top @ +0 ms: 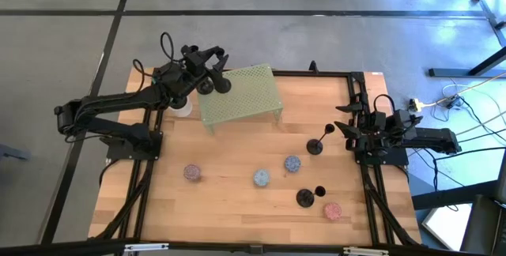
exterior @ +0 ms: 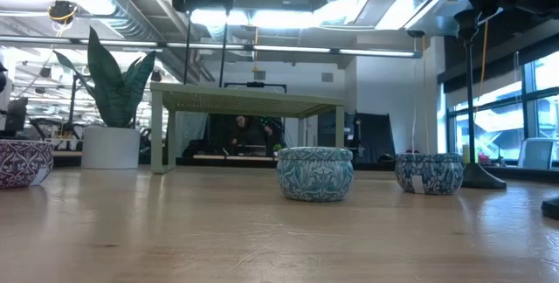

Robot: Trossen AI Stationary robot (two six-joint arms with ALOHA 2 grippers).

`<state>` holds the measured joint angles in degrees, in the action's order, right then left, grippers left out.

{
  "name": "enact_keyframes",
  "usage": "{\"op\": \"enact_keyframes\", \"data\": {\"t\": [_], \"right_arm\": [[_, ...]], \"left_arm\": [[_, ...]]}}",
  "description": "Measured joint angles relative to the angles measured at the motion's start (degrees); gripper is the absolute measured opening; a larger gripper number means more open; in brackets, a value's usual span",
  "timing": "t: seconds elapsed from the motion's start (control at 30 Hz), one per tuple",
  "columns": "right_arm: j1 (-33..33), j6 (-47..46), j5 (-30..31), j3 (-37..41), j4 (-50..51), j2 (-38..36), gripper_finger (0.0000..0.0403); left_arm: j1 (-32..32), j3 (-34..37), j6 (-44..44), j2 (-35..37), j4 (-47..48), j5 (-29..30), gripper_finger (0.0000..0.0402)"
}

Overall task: Pick & Place candle stick holders
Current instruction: Put the black candle holder on the shelf

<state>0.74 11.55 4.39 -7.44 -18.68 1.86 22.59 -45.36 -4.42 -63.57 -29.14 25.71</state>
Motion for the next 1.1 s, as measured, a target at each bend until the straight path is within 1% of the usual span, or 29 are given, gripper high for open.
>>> {"op": "enact_keyframes", "data": {"t": [0.2, 0.4, 0.6, 0.83, 0.93, 1.03, 1.1], "right_arm": [[-0.01, 0.0, 0.0, 0.0, 0.0, 0.0, 0.0232], [-0.01, -0.02, 0.02, 0.0, 0.0, 0.0, 0.0232], [0.0, -0.07, 0.02, 0.0, 0.01, -0.01, 0.0232], [0.01, -0.13, 0.02, 0.0, 0.02, -0.02, 0.0232], [0.0, -0.13, 0.0, 0.0, 0.02, 0.0, 0.0232], [0.0, -0.13, 0.02, 0.0, 0.02, -0.01, 0.0232], [-0.01, -0.13, 0.02, 0.0, 0.02, -0.02, 0.0232]], "left_arm": [[-0.04, 0.0, -0.86, 0.11, -1.92, -0.36, 0.0212], [-0.09, 0.0, -0.88, 0.1, -3.71, -3.3, 0.0214], [-0.09, 0.0, -0.94, 0.1, -5.89, -3.4, 0.0214], [-0.09, 0.0, -3.11, 0.11, -8.86, -5.11, 0.0213], [-0.33, -0.07, -4.82, 0.21, -11.72, -7.36, 0.0212], [-1.33, -1.4, -6.17, 0.26, -11.84, -9.29, 0.0212], [-2.46, -2.5, -7.6, 0.26, -11.85, -9.35, 0.0212]]}}
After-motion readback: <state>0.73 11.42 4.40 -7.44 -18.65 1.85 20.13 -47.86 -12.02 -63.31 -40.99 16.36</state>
